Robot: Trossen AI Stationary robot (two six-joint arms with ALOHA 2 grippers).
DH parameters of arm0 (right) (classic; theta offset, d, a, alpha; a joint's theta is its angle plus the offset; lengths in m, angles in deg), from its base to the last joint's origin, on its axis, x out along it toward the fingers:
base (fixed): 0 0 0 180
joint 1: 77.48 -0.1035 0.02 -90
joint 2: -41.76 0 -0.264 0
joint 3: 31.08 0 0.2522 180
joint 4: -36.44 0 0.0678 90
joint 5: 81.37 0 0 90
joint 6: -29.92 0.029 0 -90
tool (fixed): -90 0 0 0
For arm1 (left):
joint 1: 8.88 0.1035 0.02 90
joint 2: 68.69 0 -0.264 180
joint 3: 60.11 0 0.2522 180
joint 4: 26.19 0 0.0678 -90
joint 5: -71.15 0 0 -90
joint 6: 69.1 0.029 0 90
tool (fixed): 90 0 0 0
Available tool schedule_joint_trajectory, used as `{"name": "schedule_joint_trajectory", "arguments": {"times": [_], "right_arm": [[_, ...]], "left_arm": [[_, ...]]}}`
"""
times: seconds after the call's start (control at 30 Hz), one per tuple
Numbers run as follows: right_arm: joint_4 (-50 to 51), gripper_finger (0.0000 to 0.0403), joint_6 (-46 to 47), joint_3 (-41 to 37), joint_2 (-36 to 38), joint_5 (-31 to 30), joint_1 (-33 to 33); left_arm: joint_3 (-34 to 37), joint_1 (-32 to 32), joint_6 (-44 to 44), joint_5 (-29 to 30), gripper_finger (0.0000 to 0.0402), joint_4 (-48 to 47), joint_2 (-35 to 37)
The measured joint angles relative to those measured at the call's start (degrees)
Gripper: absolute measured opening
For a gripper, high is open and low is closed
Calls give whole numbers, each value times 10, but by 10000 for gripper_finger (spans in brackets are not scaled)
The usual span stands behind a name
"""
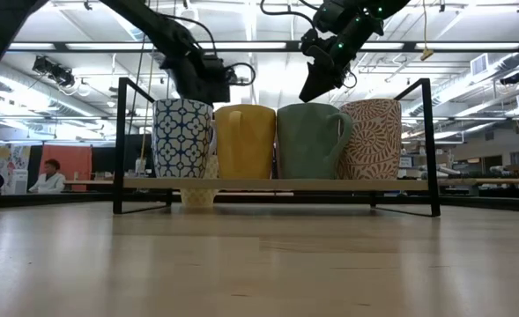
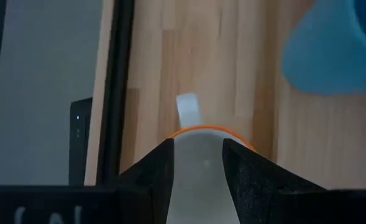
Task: Place coffee mugs
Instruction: Put the yellow patterned mug on the shelf
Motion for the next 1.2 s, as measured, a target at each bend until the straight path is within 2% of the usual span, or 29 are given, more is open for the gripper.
{"name": "schedule_joint_trajectory", "arguments": {"times": [0.37, 0.83, 1.0, 1.2], "right_arm": [[0, 161, 0, 0, 0, 0, 0], [0, 161, 0, 0, 0, 0, 0], [0, 161, 0, 0, 0, 0, 0], [0, 161, 0, 0, 0, 0, 0]], "left_arm": [[0, -18, 49, 96, 144, 26, -42], [0, -17, 43, 108, 141, 30, -49], [0, -18, 43, 108, 117, 29, -49], [0, -18, 43, 114, 64, 24, -49]]}}
